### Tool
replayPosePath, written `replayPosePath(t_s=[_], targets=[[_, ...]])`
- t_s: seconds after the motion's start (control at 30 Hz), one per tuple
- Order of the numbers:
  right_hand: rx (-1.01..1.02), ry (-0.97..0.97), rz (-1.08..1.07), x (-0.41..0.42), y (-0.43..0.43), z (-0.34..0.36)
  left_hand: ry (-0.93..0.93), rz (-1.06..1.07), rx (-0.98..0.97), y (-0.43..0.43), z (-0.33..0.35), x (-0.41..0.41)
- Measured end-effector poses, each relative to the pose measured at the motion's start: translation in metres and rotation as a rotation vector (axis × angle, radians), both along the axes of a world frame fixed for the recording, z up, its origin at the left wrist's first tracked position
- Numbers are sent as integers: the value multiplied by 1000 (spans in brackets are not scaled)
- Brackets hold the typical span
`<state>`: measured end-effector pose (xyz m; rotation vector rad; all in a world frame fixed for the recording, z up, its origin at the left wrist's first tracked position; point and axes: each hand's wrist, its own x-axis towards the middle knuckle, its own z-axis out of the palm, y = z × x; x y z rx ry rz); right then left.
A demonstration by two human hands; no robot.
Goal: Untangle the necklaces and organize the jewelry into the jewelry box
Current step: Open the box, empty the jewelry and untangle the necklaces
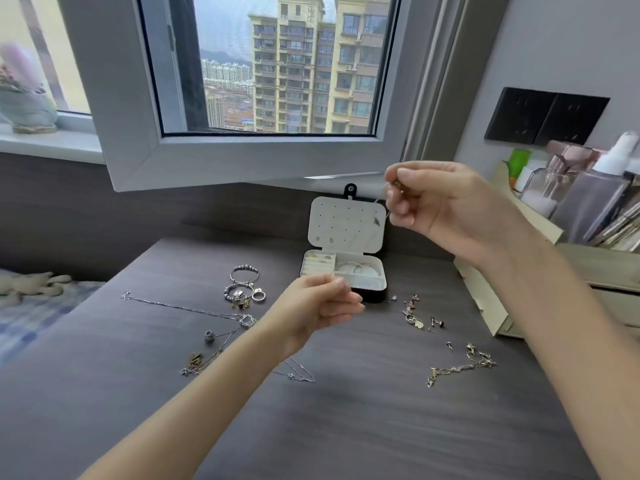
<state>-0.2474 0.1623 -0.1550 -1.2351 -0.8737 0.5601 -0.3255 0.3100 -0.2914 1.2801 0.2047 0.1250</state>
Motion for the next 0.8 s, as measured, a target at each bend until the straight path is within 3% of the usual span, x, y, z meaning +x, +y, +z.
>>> replayPosePath(t_s=[0.17,0.3,0.47,0.57,0.63,0.73,0.8], targets=[[32,154,-42,9,4,-21,50,113,-540,28,0,-24],[-177,98,-199,9,13,-52,29,236,-699,59,1,-46],[-532,-162,-183,-17,50,-90,-7,399,-514,105,-1,-84],[-592,-193,-91,-42,84,-107,75,469,-118,131,-3,-111],[-547,-44,-56,-55,107,-115,152,472,49,149,-3,-128],[-450,250,-58,-68,134,-121,244,490,51,178,-7,-149],[-436,327,-97,-72,149,-125,277,533,25,194,-11,-158]])
